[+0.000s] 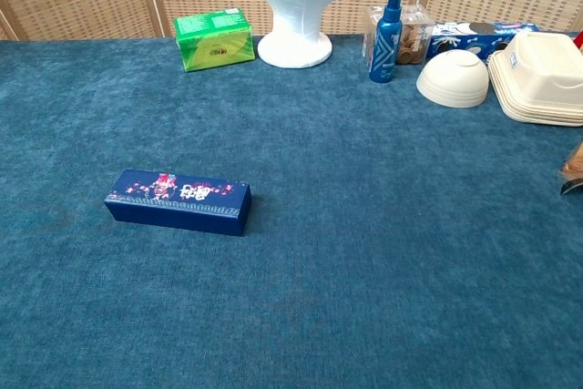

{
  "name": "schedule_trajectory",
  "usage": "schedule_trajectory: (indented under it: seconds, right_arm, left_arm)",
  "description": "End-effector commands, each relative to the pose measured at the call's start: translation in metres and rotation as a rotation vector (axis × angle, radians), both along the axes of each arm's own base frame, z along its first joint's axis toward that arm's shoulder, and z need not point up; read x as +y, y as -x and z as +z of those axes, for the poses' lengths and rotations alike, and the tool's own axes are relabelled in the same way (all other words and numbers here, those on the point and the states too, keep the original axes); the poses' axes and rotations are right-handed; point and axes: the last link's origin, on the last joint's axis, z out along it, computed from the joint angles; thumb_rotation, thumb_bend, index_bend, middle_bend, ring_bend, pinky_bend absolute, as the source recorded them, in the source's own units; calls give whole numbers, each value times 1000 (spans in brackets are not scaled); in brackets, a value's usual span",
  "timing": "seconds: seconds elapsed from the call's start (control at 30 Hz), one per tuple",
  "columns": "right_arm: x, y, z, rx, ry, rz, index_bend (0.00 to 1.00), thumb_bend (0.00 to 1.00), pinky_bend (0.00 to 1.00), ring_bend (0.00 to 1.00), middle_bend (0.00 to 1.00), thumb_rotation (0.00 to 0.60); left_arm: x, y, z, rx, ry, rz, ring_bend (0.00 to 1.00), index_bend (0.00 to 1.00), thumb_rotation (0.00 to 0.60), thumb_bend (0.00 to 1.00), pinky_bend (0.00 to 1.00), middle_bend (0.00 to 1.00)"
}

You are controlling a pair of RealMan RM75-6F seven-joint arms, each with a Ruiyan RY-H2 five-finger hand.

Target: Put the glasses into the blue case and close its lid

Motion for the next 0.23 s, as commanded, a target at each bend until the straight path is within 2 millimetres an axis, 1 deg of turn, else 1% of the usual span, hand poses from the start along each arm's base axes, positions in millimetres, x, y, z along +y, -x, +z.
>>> schedule_trajectory:
  seconds: [0.03,0.23]
  right_arm:
    - [-1,-1,1,12,6,11,0,260,142,0,126,531]
    - [2,4,1,-3,-10,4,0,258,141,0,126,534]
  left_arm:
    - [8,-3,2,0,-1,-28,0,140,600,226,0,22]
    - [18,-12,7,3,6,-67,0,139,600,226,0,22]
